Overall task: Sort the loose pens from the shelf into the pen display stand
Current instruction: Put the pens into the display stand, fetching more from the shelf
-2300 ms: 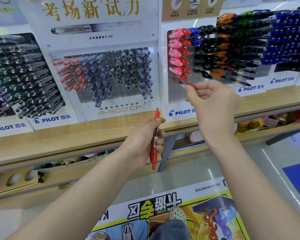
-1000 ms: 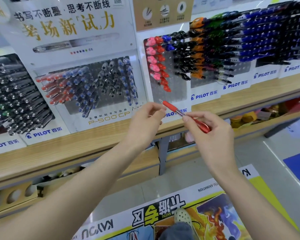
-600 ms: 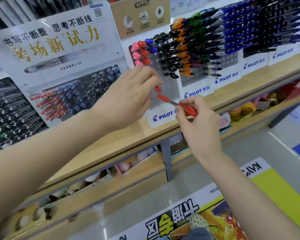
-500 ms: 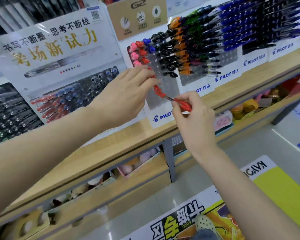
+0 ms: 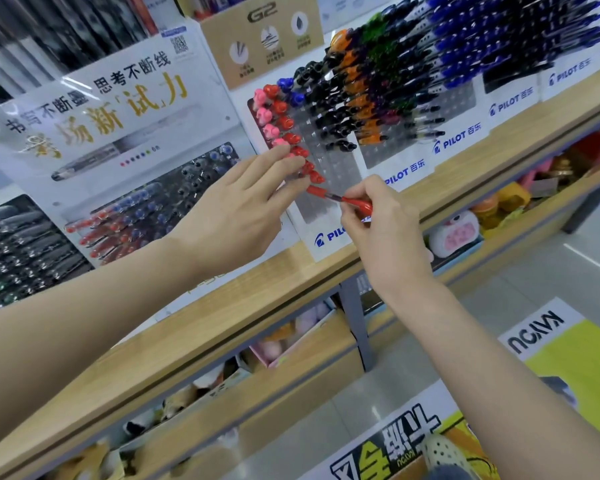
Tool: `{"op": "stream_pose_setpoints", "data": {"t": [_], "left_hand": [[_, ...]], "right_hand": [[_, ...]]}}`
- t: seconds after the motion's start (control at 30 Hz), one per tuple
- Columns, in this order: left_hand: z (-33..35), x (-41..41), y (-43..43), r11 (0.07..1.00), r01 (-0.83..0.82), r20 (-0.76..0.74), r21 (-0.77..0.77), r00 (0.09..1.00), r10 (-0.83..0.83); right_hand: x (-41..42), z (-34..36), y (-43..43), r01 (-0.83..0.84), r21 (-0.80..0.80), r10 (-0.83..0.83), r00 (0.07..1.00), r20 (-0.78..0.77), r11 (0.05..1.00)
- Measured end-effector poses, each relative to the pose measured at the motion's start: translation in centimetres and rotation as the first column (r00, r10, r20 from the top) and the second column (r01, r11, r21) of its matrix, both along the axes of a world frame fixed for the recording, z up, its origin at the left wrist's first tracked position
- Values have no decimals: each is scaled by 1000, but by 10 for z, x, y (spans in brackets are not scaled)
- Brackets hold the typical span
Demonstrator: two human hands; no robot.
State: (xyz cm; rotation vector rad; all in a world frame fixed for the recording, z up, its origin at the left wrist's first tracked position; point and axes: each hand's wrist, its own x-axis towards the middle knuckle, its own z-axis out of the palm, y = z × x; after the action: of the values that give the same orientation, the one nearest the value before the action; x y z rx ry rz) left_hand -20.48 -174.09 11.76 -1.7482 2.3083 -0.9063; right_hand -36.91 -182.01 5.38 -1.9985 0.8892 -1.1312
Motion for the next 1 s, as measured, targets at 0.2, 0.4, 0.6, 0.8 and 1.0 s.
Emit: {"op": "stream_pose_setpoints", "data": {"t": [0.2, 0.4, 0.6, 0.8, 1.0], "left_hand": [[-20, 4, 7, 994, 94, 78, 59, 992, -98], [-33, 20, -1, 983, -119, 191, 142, 977, 91], [-29, 23, 0, 979, -100, 195, 176, 979, 65], [-29, 24, 1, 980, -97, 175, 175, 982, 66], [-27, 24, 1, 974, -114, 178, 196, 981, 79]], "right_hand": [[12, 10, -5, -67, -108, 55, 993, -109, 992], [16, 15, -5, -97, -31, 92, 988, -125, 995], [1, 13, -2, -28, -83, 29, 1000, 12, 996], [-3, 17, -5, 5, -54, -6, 1000, -23, 999], [20, 17, -6, -22, 10, 23, 993, -120, 1000]]}}
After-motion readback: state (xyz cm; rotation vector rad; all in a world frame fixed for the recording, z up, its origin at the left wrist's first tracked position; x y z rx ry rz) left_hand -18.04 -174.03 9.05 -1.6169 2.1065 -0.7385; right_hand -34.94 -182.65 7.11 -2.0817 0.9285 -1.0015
